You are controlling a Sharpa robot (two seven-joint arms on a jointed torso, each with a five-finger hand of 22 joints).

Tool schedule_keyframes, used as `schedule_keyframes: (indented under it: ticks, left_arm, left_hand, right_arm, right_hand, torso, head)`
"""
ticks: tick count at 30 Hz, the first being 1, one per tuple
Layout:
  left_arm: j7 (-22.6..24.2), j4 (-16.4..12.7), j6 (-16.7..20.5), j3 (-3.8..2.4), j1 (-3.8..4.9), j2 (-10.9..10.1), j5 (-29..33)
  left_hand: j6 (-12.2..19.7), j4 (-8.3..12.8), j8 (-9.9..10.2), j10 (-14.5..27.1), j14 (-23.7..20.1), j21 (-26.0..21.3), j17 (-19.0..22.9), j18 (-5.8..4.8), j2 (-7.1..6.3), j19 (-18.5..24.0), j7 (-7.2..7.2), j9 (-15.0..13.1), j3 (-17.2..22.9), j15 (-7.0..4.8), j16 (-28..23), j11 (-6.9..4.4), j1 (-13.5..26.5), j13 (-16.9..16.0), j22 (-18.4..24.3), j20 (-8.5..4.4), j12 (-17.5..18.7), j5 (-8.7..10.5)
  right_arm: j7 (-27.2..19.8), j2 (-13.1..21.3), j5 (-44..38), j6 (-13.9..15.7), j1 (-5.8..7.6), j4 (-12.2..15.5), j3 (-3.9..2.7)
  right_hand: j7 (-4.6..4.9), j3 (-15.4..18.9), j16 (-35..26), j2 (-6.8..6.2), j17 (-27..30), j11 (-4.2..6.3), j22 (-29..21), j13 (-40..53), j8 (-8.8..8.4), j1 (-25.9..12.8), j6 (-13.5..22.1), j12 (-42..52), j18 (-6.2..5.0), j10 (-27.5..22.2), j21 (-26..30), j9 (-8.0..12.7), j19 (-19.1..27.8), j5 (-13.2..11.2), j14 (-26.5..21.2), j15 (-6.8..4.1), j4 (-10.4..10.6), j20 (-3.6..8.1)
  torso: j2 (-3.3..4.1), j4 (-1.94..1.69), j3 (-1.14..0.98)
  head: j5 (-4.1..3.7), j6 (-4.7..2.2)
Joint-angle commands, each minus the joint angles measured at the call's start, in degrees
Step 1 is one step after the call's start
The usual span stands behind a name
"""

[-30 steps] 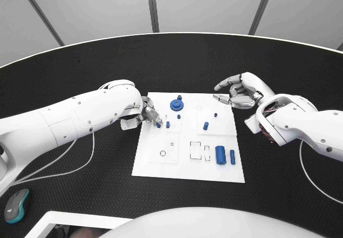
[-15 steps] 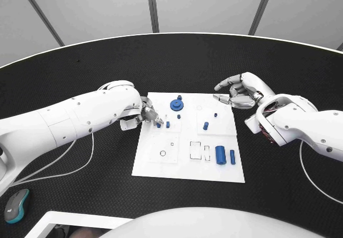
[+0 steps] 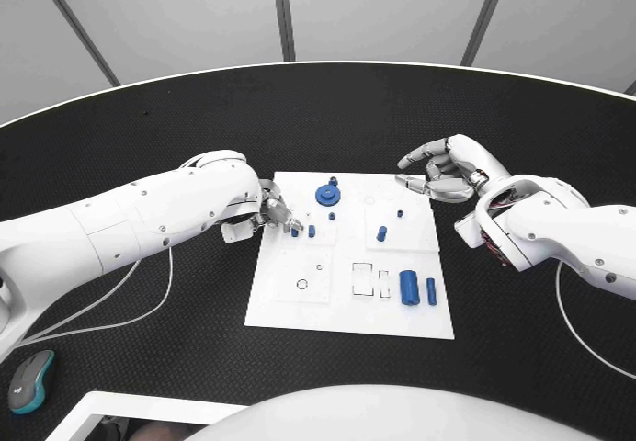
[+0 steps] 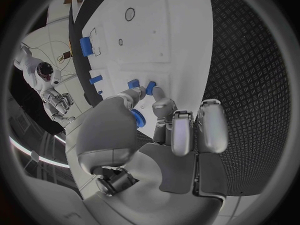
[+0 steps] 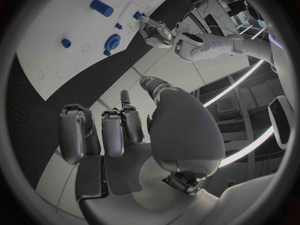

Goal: Assemble the parts on the task board

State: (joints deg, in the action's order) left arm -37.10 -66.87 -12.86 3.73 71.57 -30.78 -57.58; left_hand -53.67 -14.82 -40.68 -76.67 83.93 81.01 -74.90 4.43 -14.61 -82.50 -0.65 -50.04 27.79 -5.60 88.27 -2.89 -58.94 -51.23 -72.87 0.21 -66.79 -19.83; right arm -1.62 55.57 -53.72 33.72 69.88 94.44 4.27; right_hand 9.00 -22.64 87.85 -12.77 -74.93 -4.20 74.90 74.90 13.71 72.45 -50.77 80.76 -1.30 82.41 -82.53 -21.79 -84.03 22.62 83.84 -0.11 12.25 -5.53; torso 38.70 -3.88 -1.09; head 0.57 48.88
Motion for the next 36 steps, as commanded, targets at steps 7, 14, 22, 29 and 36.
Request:
schedule_keyframes:
  ticks: [7, 14, 22, 29, 36]
  left_arm:
    - [1.0, -0.6, 1.7, -0.01, 0.00, -0.8, 2.7]
    - [2.1, -1.3, 4.0, -0.03, 0.00, -1.8, 4.9]
    - [6.4, -3.5, 9.3, -0.24, 0.19, -4.1, 6.3]
    - [20.3, -4.3, 13.0, -0.35, 0.56, -4.1, 8.4]
    - [31.9, -4.0, 16.2, -0.35, 0.62, -2.0, 2.6]
  left_hand:
    - [0.7, -1.9, -0.2, 0.5, 5.3, -0.2, -12.3, -0.62, 1.34, 0.0, -0.62, 0.6, -4.3, -0.28, 0.3, 0.18, 1.2, 0.8, 0.6, 0.21, 0.2, 4.64]
    - [0.9, -1.9, -0.3, 0.9, 5.3, -0.4, -12.3, -0.54, 1.93, 0.1, -0.66, 0.8, -5.5, -0.24, 0.3, 0.24, 1.6, 1.4, 1.0, 0.26, 0.6, 6.05]
    - [3.5, -1.8, 0.4, 4.9, 5.2, -4.3, -12.0, 0.74, 2.57, 3.1, -1.64, 1.3, -7.4, 0.47, 0.1, 1.12, 0.3, 7.3, 7.2, 0.58, 4.5, 5.82]
    - [13.5, 0.8, 4.5, 19.5, 0.0, -15.2, 0.3, 3.50, 4.69, 11.0, -6.41, 4.1, -1.9, 4.03, -7.1, 5.46, -13.9, 18.1, 22.3, 3.22, 12.9, 5.08]
    - [17.0, 5.6, 8.9, 28.5, -9.3, -26.5, 13.7, 6.08, 1.49, 19.6, -9.33, 9.7, 4.3, 6.55, -15.5, 8.18, -20.6, 21.6, 36.6, 5.56, 17.0, 5.12]
  right_arm:
    - [-0.1, -0.1, 0.0, 0.0, 0.00, -0.2, 0.00]
    - [-0.2, -0.2, 0.0, 0.1, 0.00, -0.3, 0.00]
    - [-0.2, -0.3, 0.0, 0.1, 0.00, -0.7, 0.00]
    - [-0.3, -0.3, 0.0, 0.2, -0.01, -1.1, 0.00]
    - [-0.4, -0.4, 0.0, 0.2, -0.01, -1.3, 0.00]
  right_hand:
    - [-0.10, 0.1, -0.3, 0.39, -10.9, 0.28, 9.3, 6.7, 0.30, 0.2, 0.2, 0.0, -0.68, 0.0, 0.2, 0.0, -2.9, 0.3, 5.1, -0.40, 0.3, 0.31]
    - [-0.09, 0.1, -0.3, 0.36, -10.9, 0.27, 9.3, 6.6, 0.28, 0.1, 0.3, 0.0, -0.68, 0.0, 0.2, 0.0, -2.9, 0.3, 5.1, -0.40, 0.4, 0.31]
    - [-0.09, 0.1, -0.3, 0.35, -10.9, 0.27, 9.3, 6.6, 0.28, 0.1, 0.3, 0.0, -0.69, 0.0, 0.2, 0.0, -2.9, 0.3, 5.1, -0.39, 0.5, 0.31]
    - [-0.09, 0.1, -0.4, 0.36, -10.7, 0.26, 9.2, 6.5, 0.28, 0.0, 0.3, -0.1, -0.72, -0.1, 0.3, 0.0, -2.8, 0.3, 5.1, -0.39, 0.5, 0.30]
    - [-0.09, 0.1, -0.4, 0.37, -10.8, 0.27, 9.2, 6.5, 0.28, 0.1, 0.3, -0.1, -0.70, -0.1, 0.3, 0.0, -2.9, 0.3, 5.1, -0.39, 0.5, 0.30]
  torso:
    - [-0.02, 0.01, 0.03]
    - [-0.01, 0.00, -0.02]
    - [-0.27, 0.00, -0.05]
    - [0.06, 0.10, -0.08]
    - [-0.02, 0.13, -0.16]
  head:
    - [-0.10, -0.14]
    - [-0.13, -0.18]
    - [-0.24, -0.30]
    - [-0.78, -1.53]
    - [-1.35, -2.05]
